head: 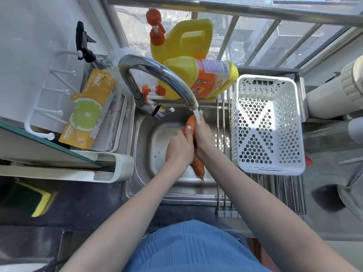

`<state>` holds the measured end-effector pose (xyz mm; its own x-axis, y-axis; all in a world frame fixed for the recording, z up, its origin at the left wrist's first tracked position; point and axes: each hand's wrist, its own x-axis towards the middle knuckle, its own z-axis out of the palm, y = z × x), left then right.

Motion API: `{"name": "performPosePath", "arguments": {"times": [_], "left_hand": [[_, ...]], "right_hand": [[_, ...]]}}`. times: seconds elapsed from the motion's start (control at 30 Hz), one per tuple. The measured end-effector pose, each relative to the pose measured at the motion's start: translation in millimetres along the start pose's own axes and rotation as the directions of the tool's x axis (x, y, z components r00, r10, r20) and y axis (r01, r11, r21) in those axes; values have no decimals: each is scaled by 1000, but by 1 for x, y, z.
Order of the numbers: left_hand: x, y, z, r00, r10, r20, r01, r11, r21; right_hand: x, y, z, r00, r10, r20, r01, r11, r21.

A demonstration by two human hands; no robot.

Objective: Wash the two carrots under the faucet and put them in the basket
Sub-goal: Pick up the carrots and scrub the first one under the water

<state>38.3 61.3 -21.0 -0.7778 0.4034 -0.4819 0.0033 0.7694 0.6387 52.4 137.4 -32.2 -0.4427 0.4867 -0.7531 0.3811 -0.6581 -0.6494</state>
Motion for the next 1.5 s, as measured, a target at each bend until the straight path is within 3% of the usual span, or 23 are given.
{"name": "performPosePath", "arguments": {"times": [0.07,0.13,0.2,0.27,0.33,0.4,0.47,0.53,0.57,0.63,0.77,0.87,0.93,1.03,1.17,1.23,1.33,1.5], "left_hand": [[-7,1,0,1000,24,5,-24,997,77],[-10,0,-1,1000,0,11,0,998,69],[-9,1,-6,995,-54,83,59,997,-57],[-5,2,-15,952,-140,273,215,939,-268],[-3,2,-24,802,-148,579,471,753,-460],[-6,2,-29,670,-5,742,622,550,-558],[-5,1,-28,653,105,750,669,385,-636],[-2,1,-26,668,122,734,684,288,-671],[0,2,-26,672,100,734,687,286,-668],[6,3,-26,694,3,720,665,381,-643],[4,8,-19,825,-155,543,527,557,-642],[3,13,-9,871,-182,456,469,584,-663],[8,16,-6,896,-170,410,421,617,-665],[7,18,-8,906,-135,401,397,597,-697],[3,17,-5,883,-109,457,429,584,-689],[3,16,0,889,-131,439,435,542,-719],[6,10,6,941,-128,314,333,519,-787],[7,6,9,957,-144,253,290,536,-793]], "right_hand": [[0,-2,2,996,86,-26,-81,983,168],[2,-5,1,991,132,-20,-129,984,120],[5,-9,-3,992,123,-8,-123,992,5],[3,-18,-8,991,125,55,-123,992,-40],[2,-30,-11,981,117,154,-134,985,105],[2,-44,-10,964,83,254,-141,965,222],[5,-51,-5,949,77,305,-132,978,163],[10,-55,2,954,135,268,-159,985,72],[13,-55,5,964,151,219,-167,984,57],[13,-53,10,982,147,117,-156,985,75],[17,-37,8,1000,7,6,-7,1000,25],[4,-24,-2,990,-113,86,120,990,-78],[-12,-10,-11,976,-112,187,145,974,-174],[-22,3,-29,924,-127,360,206,960,-191],[-20,0,-49,878,-69,474,138,984,-114],[-26,3,-43,904,-99,416,192,963,-188],[-36,5,-21,930,-284,234,357,847,-393],[-35,-1,-8,953,-279,116,302,895,-329]]}}
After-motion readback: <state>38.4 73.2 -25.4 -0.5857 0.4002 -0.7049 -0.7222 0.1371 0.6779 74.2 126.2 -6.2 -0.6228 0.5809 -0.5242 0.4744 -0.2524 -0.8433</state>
